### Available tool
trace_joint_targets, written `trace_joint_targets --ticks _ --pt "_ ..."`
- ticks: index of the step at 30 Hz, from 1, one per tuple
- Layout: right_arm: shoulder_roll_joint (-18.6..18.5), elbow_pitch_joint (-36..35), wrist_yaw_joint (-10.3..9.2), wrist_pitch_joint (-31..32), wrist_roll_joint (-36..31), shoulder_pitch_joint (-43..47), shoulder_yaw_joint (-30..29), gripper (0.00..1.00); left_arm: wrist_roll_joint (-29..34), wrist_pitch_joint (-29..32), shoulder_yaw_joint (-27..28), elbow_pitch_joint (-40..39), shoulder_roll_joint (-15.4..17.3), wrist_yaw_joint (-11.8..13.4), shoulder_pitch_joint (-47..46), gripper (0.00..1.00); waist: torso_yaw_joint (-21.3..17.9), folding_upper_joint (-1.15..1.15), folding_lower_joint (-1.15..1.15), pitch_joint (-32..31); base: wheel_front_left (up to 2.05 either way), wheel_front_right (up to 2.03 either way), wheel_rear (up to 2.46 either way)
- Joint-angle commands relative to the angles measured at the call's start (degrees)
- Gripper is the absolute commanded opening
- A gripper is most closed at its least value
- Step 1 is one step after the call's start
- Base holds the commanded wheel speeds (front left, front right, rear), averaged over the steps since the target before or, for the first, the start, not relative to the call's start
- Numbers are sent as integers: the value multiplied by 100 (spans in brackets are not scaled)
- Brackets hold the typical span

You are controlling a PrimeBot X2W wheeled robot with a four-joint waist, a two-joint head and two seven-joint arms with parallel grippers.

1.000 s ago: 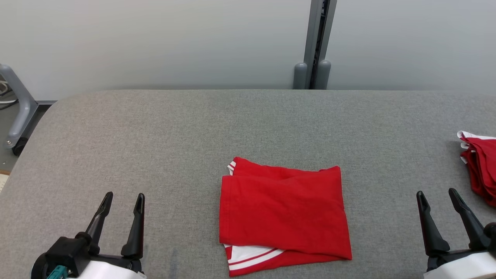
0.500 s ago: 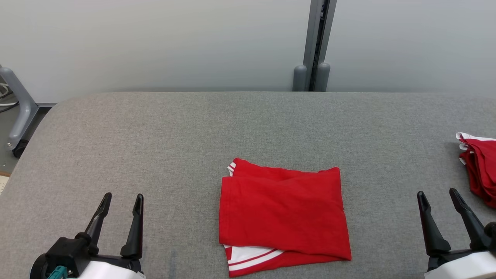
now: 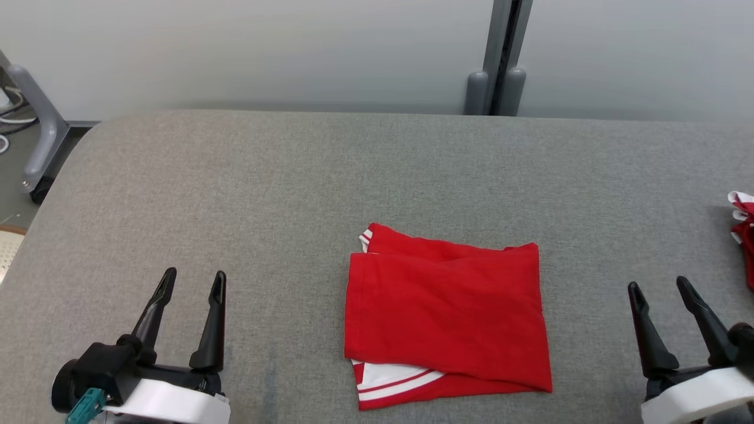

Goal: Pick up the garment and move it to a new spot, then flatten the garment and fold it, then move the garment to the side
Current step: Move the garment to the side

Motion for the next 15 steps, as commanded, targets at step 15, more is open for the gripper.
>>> trace_joint_targets --ticks 15 --pt "-184 1229 -2 -54 359 -780 972 100 -28 -234 -46 166 -165 -130 -572 100 576 0 0 818 0 0 0"
